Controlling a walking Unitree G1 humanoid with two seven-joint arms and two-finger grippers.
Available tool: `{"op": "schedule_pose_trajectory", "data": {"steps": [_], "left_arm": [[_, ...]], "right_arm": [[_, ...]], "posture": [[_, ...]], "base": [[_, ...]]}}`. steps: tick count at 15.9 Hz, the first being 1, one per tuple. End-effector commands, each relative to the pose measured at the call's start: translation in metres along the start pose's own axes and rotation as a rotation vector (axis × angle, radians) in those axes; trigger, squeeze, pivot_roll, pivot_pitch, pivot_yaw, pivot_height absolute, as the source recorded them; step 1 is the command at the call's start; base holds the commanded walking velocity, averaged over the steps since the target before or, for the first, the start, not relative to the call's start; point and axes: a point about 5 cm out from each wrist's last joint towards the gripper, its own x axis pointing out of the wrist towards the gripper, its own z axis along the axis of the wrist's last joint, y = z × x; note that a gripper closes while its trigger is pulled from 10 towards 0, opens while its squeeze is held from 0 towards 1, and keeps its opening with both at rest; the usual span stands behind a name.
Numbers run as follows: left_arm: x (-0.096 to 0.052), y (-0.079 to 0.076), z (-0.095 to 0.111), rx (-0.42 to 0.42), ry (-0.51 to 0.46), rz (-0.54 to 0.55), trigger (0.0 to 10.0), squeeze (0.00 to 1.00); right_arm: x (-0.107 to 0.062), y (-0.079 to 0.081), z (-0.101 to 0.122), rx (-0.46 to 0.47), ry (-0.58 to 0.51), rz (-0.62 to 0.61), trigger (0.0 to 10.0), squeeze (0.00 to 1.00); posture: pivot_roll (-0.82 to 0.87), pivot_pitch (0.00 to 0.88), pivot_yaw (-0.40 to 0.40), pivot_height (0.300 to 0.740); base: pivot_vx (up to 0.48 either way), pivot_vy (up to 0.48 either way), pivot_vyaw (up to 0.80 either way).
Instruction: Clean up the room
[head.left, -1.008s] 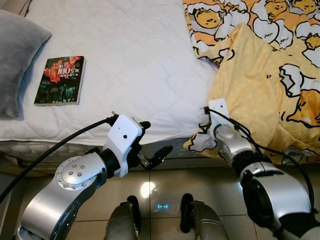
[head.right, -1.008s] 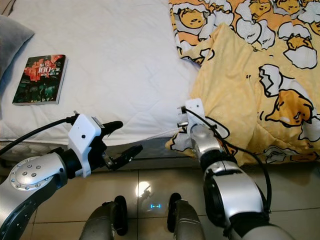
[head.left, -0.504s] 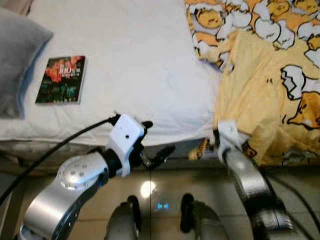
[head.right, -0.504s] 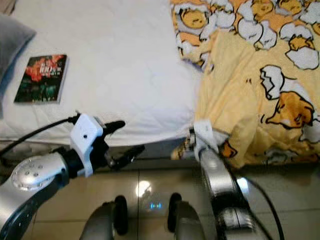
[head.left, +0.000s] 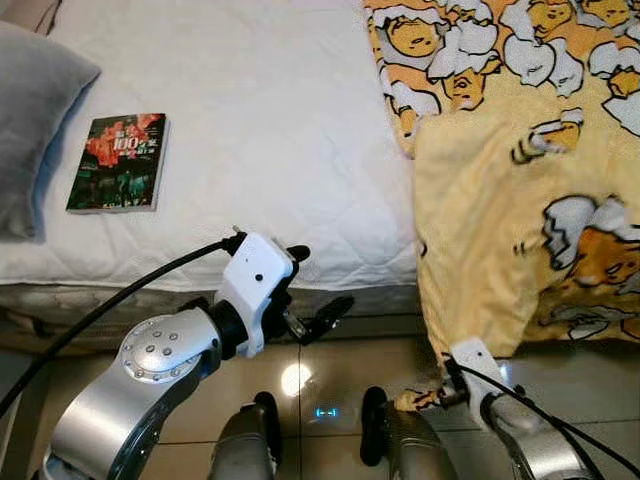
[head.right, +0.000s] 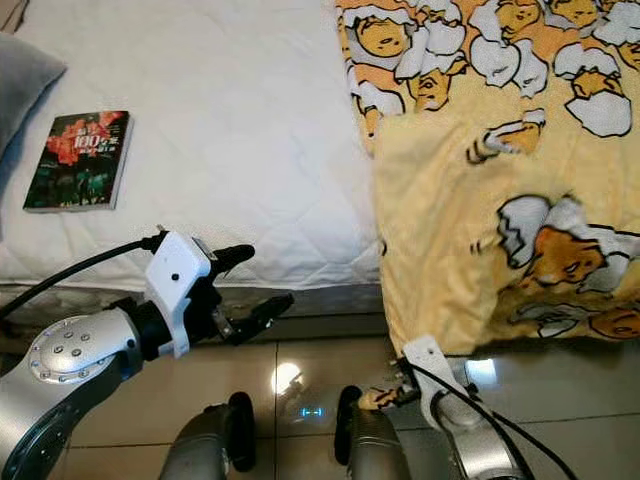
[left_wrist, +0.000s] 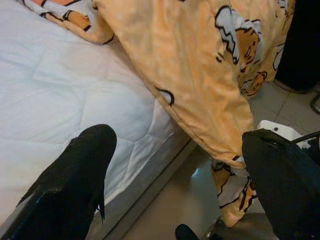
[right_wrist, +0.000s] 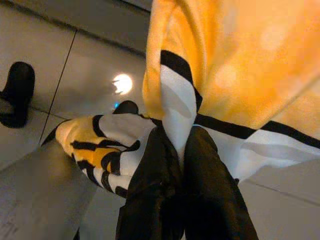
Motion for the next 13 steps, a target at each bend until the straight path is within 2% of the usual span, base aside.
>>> {"op": "schedule_pose_trajectory", "data": {"steps": [1, 3, 5, 6, 9, 12, 13], "left_arm": [[0.000, -0.010, 0.000, -0.014, -0.006, -0.064, 10.0, 1.00], [-0.001, -0.017, 0.001, -0.024, -0.011, -0.114, 10.0, 1.00], [-0.002, -0.017, 0.001, -0.022, -0.007, -0.116, 10.0, 1.00], [-0.002, -0.018, 0.001, -0.022, -0.005, -0.119, 10.0, 1.00], [-0.003, -0.018, 0.001, -0.014, 0.009, -0.135, 10.0, 1.00], [-0.002, -0.020, 0.001, -0.012, 0.012, -0.145, 10.0, 1.00], [-0.002, -0.020, 0.001, -0.011, 0.010, -0.147, 10.0, 1.00]], "right_arm": [[-0.001, 0.009, -0.026, -0.007, 0.110, 0.058, 0.0, 0.00], [-0.002, 0.013, -0.044, 0.002, 0.166, 0.082, 0.0, 0.00], [-0.003, 0.026, -0.050, 0.111, 0.127, 0.154, 0.0, 0.00], [-0.005, 0.033, -0.053, 0.127, 0.121, 0.194, 0.0, 0.00], [-0.008, 0.036, -0.084, 0.044, 0.259, 0.174, 0.0, 0.00], [-0.009, 0.033, -0.092, 0.019, 0.290, 0.142, 0.2, 0.00], [-0.008, 0.028, -0.092, 0.008, 0.290, 0.102, 10.0, 0.00]], "posture": [[0.11, 0.304, 0.018, 0.740], [0.11, 0.303, 0.019, 0.740], [0.12, 0.303, 0.020, 0.740], [0.12, 0.303, 0.022, 0.740], [0.13, 0.301, 0.028, 0.740], [0.13, 0.299, 0.033, 0.740], [0.13, 0.298, 0.036, 0.740]], "base": [[0.000, 0.000, 0.00], [0.000, 0.000, 0.00], [0.000, 0.000, 0.00], [0.000, 0.000, 0.00], [0.000, 0.000, 0.00], [0.000, 0.000, 0.00], [0.000, 0.000, 0.00]]}}
